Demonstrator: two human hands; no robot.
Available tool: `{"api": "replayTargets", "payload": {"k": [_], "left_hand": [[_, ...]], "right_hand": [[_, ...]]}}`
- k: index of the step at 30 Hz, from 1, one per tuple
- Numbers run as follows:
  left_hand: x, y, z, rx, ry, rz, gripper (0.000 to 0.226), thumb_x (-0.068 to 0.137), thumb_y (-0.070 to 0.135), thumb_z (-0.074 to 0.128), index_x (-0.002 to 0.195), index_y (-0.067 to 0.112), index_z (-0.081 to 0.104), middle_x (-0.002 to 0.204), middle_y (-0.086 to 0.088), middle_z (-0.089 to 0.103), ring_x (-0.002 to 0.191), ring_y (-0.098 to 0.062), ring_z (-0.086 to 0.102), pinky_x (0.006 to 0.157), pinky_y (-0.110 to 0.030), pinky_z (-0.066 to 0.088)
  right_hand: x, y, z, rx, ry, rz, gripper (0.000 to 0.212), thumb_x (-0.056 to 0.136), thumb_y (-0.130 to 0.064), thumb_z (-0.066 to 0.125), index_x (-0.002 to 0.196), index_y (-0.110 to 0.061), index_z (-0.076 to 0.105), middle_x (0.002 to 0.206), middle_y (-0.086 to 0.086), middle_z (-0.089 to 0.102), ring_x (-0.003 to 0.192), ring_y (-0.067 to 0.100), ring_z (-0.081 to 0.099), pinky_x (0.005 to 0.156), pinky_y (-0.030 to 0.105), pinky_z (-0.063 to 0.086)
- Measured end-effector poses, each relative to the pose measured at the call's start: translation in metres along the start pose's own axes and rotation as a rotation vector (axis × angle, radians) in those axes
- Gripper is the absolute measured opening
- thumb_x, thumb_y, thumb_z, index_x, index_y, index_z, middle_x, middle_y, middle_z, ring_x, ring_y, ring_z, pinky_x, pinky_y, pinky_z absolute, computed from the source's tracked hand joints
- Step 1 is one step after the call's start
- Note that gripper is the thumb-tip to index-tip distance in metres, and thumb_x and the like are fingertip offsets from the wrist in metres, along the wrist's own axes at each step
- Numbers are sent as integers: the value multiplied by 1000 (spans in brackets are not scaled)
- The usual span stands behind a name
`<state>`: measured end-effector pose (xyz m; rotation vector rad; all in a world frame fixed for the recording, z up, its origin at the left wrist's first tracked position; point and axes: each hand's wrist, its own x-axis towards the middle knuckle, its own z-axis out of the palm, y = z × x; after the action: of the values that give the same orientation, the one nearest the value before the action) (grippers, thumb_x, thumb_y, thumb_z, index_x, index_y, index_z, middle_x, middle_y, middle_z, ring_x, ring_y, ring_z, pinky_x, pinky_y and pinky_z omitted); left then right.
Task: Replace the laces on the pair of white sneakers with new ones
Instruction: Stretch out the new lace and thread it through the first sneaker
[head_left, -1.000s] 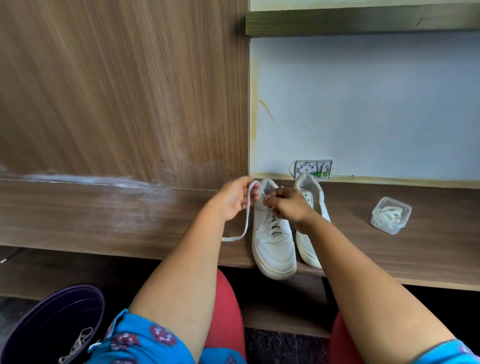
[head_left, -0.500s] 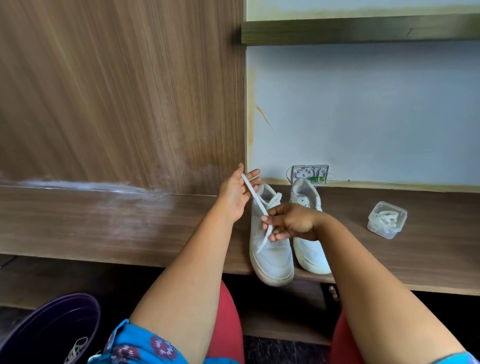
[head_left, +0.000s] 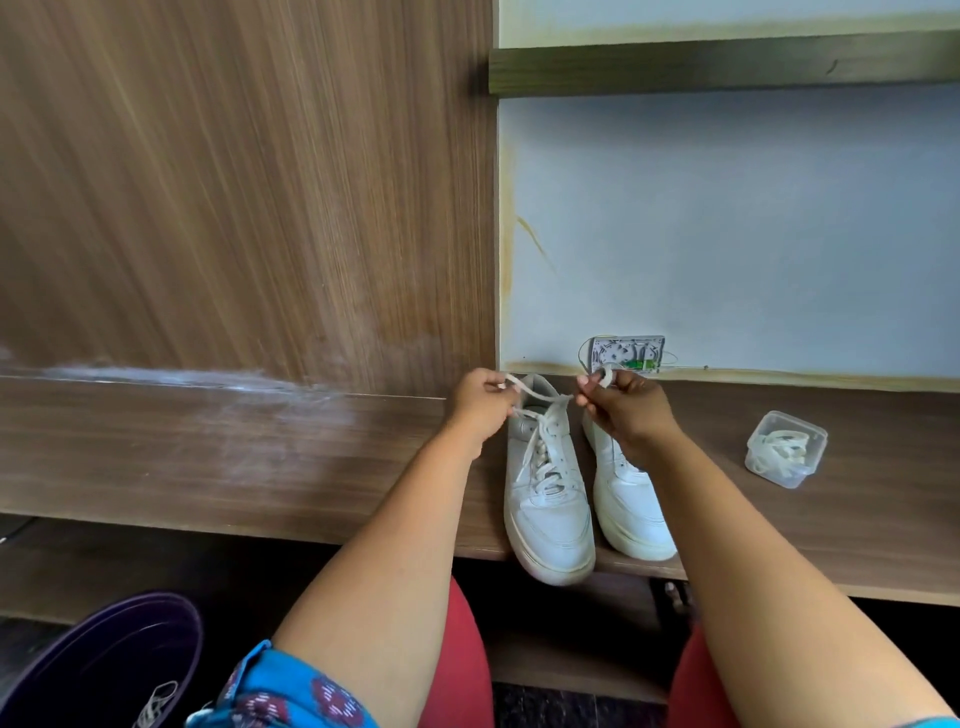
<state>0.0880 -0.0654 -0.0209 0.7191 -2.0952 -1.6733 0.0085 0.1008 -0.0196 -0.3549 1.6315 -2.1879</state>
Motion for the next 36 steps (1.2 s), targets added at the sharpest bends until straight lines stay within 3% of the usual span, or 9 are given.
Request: {"api": "replayTargets", "payload": {"k": [6, 9, 12, 15, 21, 25, 28, 30, 36], "left_hand": [[-1, -6, 5, 579, -177, 341, 23, 83, 6, 70, 105, 14, 70, 93, 3, 63, 80, -10, 60, 76, -22, 48], [3, -9, 12, 764, -145, 426, 21, 85, 15, 70, 106, 15, 70, 109, -1, 58, 90, -17, 61, 83, -31, 52], [5, -10, 14, 853, -145, 405, 13, 87, 20, 68, 100, 17, 69, 108, -4, 66, 95, -21, 64, 84, -36, 53], [6, -12, 15, 837, -141, 438, 6, 88, 16, 66, 94, 18, 67, 106, -1, 66, 93, -19, 64, 83, -34, 53], [9, -19, 11, 673, -169, 416, 9, 88, 10, 66, 94, 16, 69, 97, 1, 70, 88, -14, 65, 82, -31, 54], [10, -24, 16, 607, -166, 373, 5, 89, 13, 64, 88, 16, 68, 92, -2, 71, 87, -17, 66, 83, -36, 54], [13, -26, 16, 549, -156, 344, 4, 89, 14, 66, 89, 12, 69, 90, -3, 71, 86, -20, 66, 84, -38, 55], [14, -26, 15, 515, -159, 324, 7, 89, 14, 66, 92, 10, 70, 91, -6, 71, 87, -22, 67, 85, -39, 55], [14, -29, 17, 474, -151, 329, 8, 88, 11, 67, 93, 7, 71, 93, -8, 71, 87, -23, 66, 86, -41, 55]], "right_hand": [[15, 24, 8, -537, 98, -100, 40, 76, -28, 81, 68, 3, 59, 64, 9, 68, 59, 16, 65, 62, 27, 54], [22, 35, 7, -722, -18, -99, 28, 80, -27, 72, 82, 0, 66, 80, 17, 71, 84, 32, 70, 83, 50, 56], [21, 34, 10, -885, -27, -174, 18, 84, -24, 65, 84, -6, 68, 80, 14, 70, 83, 32, 67, 81, 49, 55], [14, 31, 16, -981, -4, -229, 17, 91, -17, 62, 87, -1, 67, 81, 17, 68, 78, 30, 61, 73, 37, 50], [14, 38, 14, -740, 5, -51, 24, 92, -14, 62, 69, -9, 63, 66, 6, 62, 70, 23, 58, 76, 44, 53], [11, 36, 17, -839, -11, -123, 22, 91, -16, 62, 80, 3, 64, 67, 9, 56, 67, 18, 49, 63, 29, 39], [10, 40, 22, -759, 77, -161, 4, 86, -8, 67, 82, -8, 65, 77, 9, 65, 71, 16, 56, 71, 30, 49], [10, 41, 23, -672, 101, -144, 12, 84, -5, 69, 79, -15, 65, 77, 4, 67, 70, 15, 61, 76, 32, 53], [12, 38, 21, -829, -65, -57, 11, 94, -17, 57, 86, -14, 64, 74, -2, 57, 68, 12, 49, 64, 24, 40]]}}
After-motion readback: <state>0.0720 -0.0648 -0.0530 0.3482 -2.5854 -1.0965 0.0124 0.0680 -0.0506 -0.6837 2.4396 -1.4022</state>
